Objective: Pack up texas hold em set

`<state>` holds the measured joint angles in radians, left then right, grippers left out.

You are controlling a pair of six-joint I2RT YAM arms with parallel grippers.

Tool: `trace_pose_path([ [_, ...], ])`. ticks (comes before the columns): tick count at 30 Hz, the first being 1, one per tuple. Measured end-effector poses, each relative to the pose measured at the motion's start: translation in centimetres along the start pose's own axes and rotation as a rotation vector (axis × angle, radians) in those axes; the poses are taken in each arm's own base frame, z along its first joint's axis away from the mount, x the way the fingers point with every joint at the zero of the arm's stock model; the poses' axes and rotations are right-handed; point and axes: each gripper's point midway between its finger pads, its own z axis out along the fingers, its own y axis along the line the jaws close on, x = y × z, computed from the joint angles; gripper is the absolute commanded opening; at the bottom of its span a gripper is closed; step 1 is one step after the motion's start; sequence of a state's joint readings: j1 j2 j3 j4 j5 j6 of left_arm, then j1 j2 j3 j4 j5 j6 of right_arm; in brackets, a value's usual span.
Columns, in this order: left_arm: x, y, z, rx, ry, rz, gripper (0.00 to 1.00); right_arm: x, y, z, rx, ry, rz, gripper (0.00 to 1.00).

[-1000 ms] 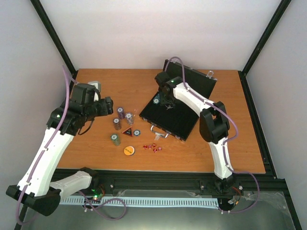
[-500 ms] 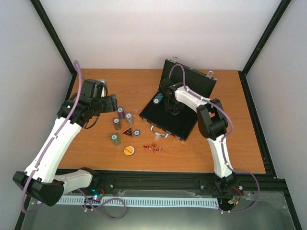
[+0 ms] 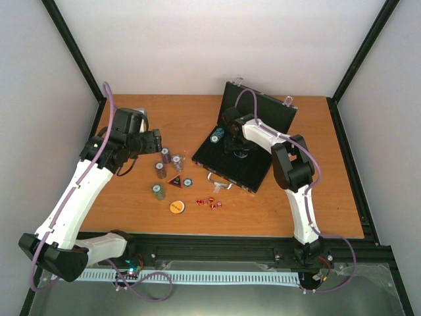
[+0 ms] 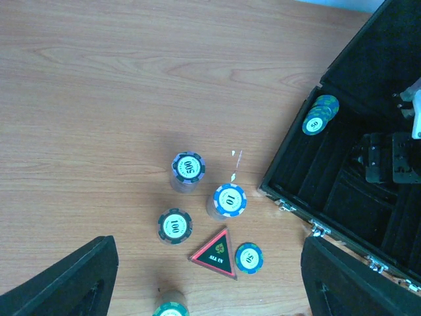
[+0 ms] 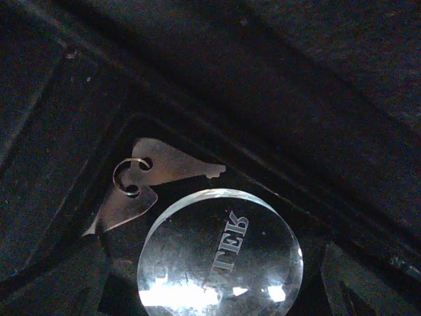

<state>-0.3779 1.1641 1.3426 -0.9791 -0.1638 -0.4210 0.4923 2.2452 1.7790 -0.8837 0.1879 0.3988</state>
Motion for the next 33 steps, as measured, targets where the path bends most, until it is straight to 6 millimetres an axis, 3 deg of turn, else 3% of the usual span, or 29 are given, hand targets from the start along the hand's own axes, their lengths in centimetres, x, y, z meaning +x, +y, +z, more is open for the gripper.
trace_pose_path([
  [6, 0.0, 0.0, 0.0, 0.001, 0.0, 0.0, 0.79, -0.9, -0.2, -1.2, -0.014, -0.035, 0.01, 1.0],
  [11, 0.0, -0.1, -0.1, 0.006, 0.0, 0.004, 0.83, -0.4, -0.6, -1.7, -0.014, -0.026, 0.002, 1.0],
  [17, 0.0, -0.3, -0.3, 0.018, 0.0, 0.006, 0.86, -0.6, 0.6, -5.8, -0.055, -0.082, -0.021, 1.0],
  [21, -0.1, -0.3, -0.5, 0.023, -0.004, 0.008, 0.92, 0.5, 3.8, -9.3, -0.106, -0.122, -0.09, 1.0],
  [23, -0.1, -0.3, -0.6, 0.024, -0.005, 0.009, 0.99, 1.7, 6.1, -10.7, -0.138, -0.13, -0.142, 1.0],
  [25, -0.1, -0.3, -0.9, 0.026, -0.008, 0.018, 1.0, 3.6, 9.0, -12.0, -0.182, -0.126, -0.207, 1.0],
  [33, -1.5, 0.1, -4.1, 0.039, -0.088, 0.009, 1.0, 11.1, 17.8, -13.9, -0.32, -0.055, -0.402, 0.98],
])
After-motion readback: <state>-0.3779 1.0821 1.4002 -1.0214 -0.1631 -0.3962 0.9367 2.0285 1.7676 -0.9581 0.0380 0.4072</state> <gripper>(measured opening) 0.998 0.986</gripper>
